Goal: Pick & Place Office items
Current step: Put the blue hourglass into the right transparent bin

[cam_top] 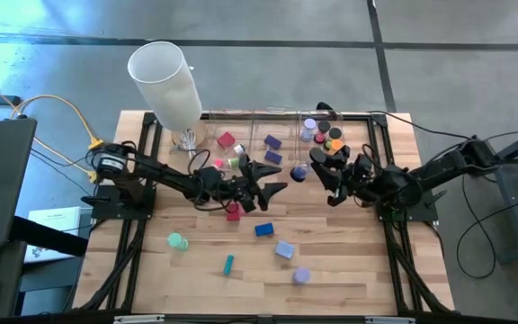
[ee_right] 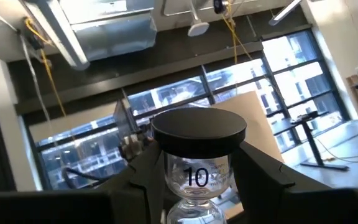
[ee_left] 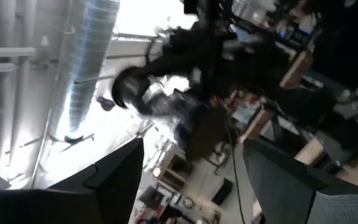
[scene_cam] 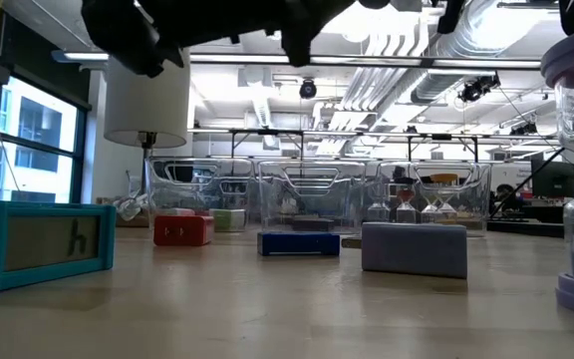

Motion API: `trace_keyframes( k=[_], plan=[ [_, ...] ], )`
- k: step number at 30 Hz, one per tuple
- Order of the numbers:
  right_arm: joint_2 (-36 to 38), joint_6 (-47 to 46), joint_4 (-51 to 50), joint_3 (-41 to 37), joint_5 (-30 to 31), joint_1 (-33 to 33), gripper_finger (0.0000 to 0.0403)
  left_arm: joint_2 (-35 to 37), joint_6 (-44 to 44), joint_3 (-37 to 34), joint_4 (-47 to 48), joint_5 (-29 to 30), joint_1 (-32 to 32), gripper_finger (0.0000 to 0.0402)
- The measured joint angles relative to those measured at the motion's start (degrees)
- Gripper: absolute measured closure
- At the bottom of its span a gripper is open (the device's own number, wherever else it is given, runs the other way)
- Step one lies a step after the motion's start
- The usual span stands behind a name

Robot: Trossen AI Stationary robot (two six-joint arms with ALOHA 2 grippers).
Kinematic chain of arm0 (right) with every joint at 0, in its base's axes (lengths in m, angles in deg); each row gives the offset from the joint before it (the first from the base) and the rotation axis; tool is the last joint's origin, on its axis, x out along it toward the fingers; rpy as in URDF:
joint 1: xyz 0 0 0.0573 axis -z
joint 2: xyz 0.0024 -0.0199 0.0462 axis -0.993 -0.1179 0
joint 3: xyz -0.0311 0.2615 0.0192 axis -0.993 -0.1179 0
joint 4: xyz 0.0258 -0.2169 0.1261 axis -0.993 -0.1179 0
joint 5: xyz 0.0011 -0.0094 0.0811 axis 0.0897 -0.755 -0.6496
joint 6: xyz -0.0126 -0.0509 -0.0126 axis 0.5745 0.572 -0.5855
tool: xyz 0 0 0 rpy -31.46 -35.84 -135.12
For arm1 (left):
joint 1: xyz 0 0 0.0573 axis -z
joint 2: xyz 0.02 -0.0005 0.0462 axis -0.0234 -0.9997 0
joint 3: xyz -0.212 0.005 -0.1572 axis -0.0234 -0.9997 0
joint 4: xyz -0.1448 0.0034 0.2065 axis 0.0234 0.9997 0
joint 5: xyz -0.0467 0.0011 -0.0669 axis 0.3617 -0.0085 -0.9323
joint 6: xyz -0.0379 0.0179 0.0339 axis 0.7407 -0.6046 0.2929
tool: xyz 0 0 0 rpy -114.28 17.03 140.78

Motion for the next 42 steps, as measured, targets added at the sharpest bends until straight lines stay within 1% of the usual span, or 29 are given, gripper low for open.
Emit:
trace_keyframes(
  k=[2,7,12,16,21,23,26,30,34,42],
  plan=[
    [-0.79,0.04,0.69,0.21,-0.14,-0.02,0.0260,-0.86,0.03,0.26,-0.50,0.52,-0.02,0.0135],
    [-1.04,0.37,0.99,0.22,-0.05,0.00,0.0260,-1.02,2.29,0.35,-0.44,-2.29,0.00,0.0135],
    [-1.04,0.55,0.93,0.22,-0.20,0.00,0.0260,-1.02,5.72,0.35,-0.43,-0.78,0.00,0.0135],
    [-1.04,0.55,0.90,0.22,-0.21,0.00,0.0260,-1.02,3.79,0.35,-0.31,-1.09,-0.02,0.0135],
    [-1.04,0.42,0.90,0.22,-0.22,0.00,0.0260,-1.02,-0.96,0.35,-0.31,-3.88,-0.06,0.0135],
    [-1.04,0.42,0.93,0.22,-0.25,-0.01,0.0260,-1.02,-1.69,0.35,-0.25,-5.56,-0.47,0.0128],
    [-1.04,0.39,0.93,0.22,-0.25,0.00,0.0260,-1.02,-0.17,0.35,-0.32,-7.71,-1.19,0.0107],
    [-1.03,0.18,1.09,0.22,-0.25,-0.02,0.0260,-1.02,-0.24,0.35,-0.49,-7.98,-1.66,0.0072],
    [-1.02,0.15,2.65,0.22,-0.25,0.01,0.0260,-1.02,4.09,0.35,-0.49,-8.00,-1.64,0.0058],
    [-1.07,0.11,2.61,0.25,-0.22,0.02,0.0260,-1.02,20.03,0.35,-0.31,-8.01,-1.61,0.0056]
  ],
)
